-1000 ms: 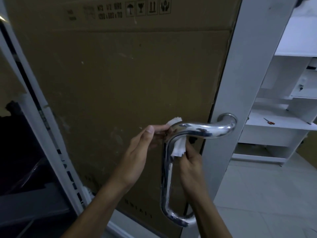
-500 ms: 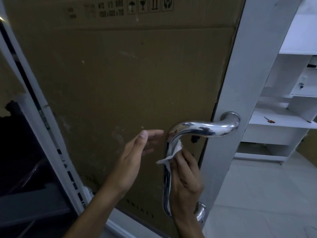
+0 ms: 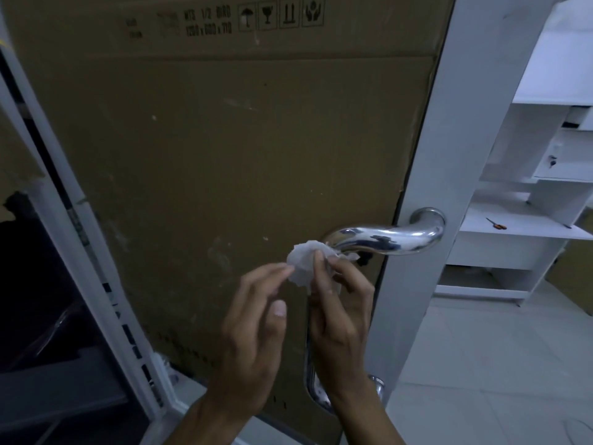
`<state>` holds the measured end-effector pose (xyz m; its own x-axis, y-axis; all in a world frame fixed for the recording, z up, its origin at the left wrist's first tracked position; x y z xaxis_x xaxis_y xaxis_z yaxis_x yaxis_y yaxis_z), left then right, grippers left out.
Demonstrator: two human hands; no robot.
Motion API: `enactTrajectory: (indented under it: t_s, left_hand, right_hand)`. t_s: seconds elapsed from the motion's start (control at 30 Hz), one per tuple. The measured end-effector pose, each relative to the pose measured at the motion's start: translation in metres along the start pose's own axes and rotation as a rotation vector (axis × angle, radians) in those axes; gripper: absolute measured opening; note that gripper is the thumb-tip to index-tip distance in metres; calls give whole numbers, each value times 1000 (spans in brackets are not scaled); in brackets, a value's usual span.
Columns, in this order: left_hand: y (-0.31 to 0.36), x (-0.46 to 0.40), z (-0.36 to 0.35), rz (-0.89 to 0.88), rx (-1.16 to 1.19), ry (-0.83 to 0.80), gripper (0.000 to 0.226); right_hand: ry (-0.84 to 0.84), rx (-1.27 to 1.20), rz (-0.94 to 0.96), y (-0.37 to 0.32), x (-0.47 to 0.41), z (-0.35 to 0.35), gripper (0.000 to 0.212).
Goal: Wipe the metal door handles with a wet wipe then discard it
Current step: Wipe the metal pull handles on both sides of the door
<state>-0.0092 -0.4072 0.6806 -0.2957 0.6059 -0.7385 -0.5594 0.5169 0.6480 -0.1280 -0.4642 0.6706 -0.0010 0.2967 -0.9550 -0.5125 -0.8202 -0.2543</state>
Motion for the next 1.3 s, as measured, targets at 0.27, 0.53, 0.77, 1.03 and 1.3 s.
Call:
enactTrajectory:
  t_s: [0.27,0.53,0.77,1.03,1.3]
  left_hand:
    - [-17,11,-69,236,238,-288,64]
    - [-19,-15,-80,355,392,-334,63]
    - [-9,-62,-84,436,411,-534,68]
    - [4,-81,-102,550,161,-890,83]
    - [20,-67,-82,280,100,-575,52]
  right_hand:
    - [-85,-230,-69,12,2,13,31]
    - [16,-198,-54,17,-8,61,25]
    - [46,-100,45,24,-41,81,23]
    - [87,-36,51,33,-73,94,27]
    - [62,-61,58,35,-80,94,22]
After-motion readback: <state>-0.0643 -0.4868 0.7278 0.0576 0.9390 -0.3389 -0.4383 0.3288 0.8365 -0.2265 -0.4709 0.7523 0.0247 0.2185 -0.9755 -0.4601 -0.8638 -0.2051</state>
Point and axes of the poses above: each hand's wrist, its own x-axis away from the middle knuckle, its own z-axis out of the back of the hand, y = z × x, the point moved 10 cm from there along -x, towards the middle knuckle, and after that the axes turned 6 degrees about x, right-handed, at the moved point
